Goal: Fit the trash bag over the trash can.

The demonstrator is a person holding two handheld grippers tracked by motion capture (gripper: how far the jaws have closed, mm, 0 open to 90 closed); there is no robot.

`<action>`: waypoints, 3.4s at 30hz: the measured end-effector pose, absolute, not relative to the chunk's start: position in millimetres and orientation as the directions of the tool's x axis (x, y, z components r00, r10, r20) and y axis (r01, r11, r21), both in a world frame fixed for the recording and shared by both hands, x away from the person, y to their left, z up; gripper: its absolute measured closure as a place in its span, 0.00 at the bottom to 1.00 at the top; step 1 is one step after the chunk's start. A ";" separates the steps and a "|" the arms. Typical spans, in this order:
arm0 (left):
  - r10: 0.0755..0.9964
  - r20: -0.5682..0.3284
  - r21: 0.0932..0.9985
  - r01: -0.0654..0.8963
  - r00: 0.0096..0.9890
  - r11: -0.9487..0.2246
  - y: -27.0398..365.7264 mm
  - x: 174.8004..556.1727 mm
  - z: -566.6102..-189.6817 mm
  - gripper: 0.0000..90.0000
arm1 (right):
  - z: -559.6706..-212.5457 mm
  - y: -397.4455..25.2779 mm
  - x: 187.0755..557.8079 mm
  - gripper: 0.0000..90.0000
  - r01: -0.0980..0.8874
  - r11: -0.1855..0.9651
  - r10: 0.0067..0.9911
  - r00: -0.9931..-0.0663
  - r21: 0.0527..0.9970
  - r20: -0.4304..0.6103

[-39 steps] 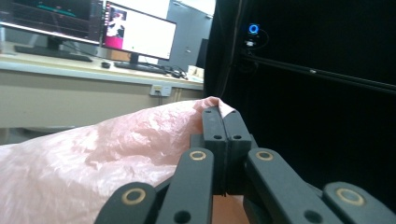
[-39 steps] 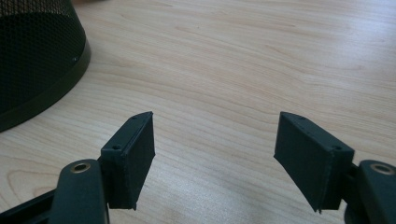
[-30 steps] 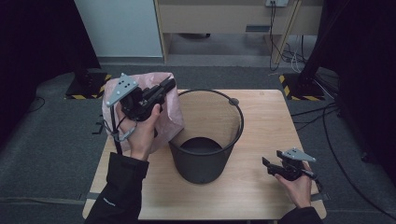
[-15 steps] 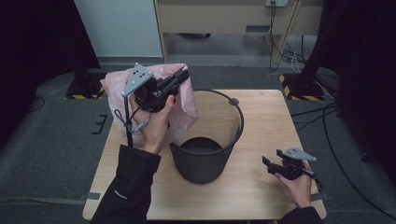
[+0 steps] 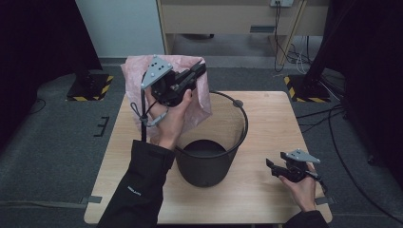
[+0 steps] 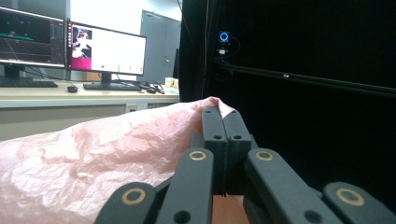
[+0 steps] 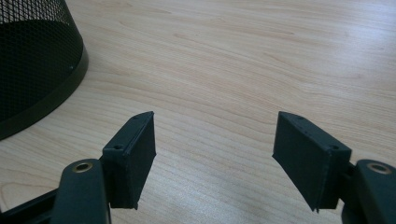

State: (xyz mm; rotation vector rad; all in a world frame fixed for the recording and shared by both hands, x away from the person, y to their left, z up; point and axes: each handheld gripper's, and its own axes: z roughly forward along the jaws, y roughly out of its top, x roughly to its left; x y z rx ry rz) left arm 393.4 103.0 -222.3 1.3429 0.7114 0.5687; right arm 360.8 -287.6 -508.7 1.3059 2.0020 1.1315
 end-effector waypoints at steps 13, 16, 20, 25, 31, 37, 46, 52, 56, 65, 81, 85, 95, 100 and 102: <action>0.704 -0.113 0.990 0.023 0.701 0.136 69.1 394.9 -210.6 1.00 | -507.7 -287.2 363.5 0.33 0.491 0.196 0.905 -0.423 0.849 0.036; 0.697 -0.110 0.991 0.021 0.709 0.134 62.5 394.2 -208.7 1.00 | -506.9 -288.1 363.5 0.33 0.487 0.191 0.906 -0.422 0.852 0.037; 0.683 -0.109 0.990 0.016 0.723 0.141 55.7 393.7 -204.1 1.00 | -506.3 -288.5 363.4 0.33 0.490 0.189 0.907 -0.419 0.851 0.040; 0.672 -0.105 0.990 0.012 0.733 0.141 48.0 394.9 -200.4 1.00 | -506.0 -287.7 364.1 0.33 0.487 0.189 0.907 -0.419 0.853 0.039; 0.658 -0.096 0.990 0.004 0.747 0.140 38.3 398.5 -199.9 1.00 | -505.7 -288.8 364.6 0.33 0.485 0.183 0.909 -0.416 0.855 0.042; 0.647 -0.102 0.990 0.011 0.756 0.142 31.5 404.4 -202.1 1.00 | -504.2 -290.2 365.1 0.33 0.478 0.173 0.911 -0.410 0.861 0.044; 0.636 -0.114 0.988 0.022 0.763 0.151 36.6 399.8 -209.3 1.00 | -501.4 -292.6 365.4 0.33 0.467 0.157 0.914 -0.402 0.870 0.051; 0.632 -0.123 0.988 0.035 0.765 0.150 55.1 383.1 -223.7 1.00 | -496.4 -291.1 364.1 0.33 0.445 0.149 0.913 -0.404 0.883 0.050; 0.635 -0.133 0.988 0.048 0.761 0.149 71.9 371.3 -234.1 1.00 | -490.5 -288.9 362.9 0.33 0.428 0.145 0.911 -0.409 0.892 0.049; 0.644 -0.156 0.986 0.084 0.749 0.142 109.9 343.0 -267.7 1.00 | -459.2 -281.1 356.6 0.33 0.322 0.088 0.899 -0.434 0.943 0.064; 0.626 -0.227 0.974 0.167 0.746 0.154 125.0 325.6 -316.0 1.00 | -352.6 -221.6 348.4 0.30 0.055 -0.017 0.805 -0.591 0.998 0.047; 0.621 -0.232 0.972 0.166 0.748 0.164 126.1 323.0 -319.2 1.00 | -333.0 -201.5 350.6 0.30 0.023 0.000 0.782 -0.623 1.000 0.014; 0.577 -0.231 0.973 0.172 0.783 0.156 116.3 312.0 -319.0 1.00 | -313.5 -164.0 360.6 0.28 -0.002 0.113 0.738 -0.670 0.994 -0.085; 0.571 -0.230 0.973 0.178 0.788 0.147 113.1 311.1 -319.3 1.00 | -314.7 -162.8 366.4 0.40 -0.002 0.135 0.727 -0.680 0.991 -0.100; 0.568 -0.231 0.973 0.180 0.790 0.146 111.7 311.4 -319.0 1.00 | -314.7 -163.5 366.4 0.50 -0.011 0.155 0.716 -0.687 0.988 -0.120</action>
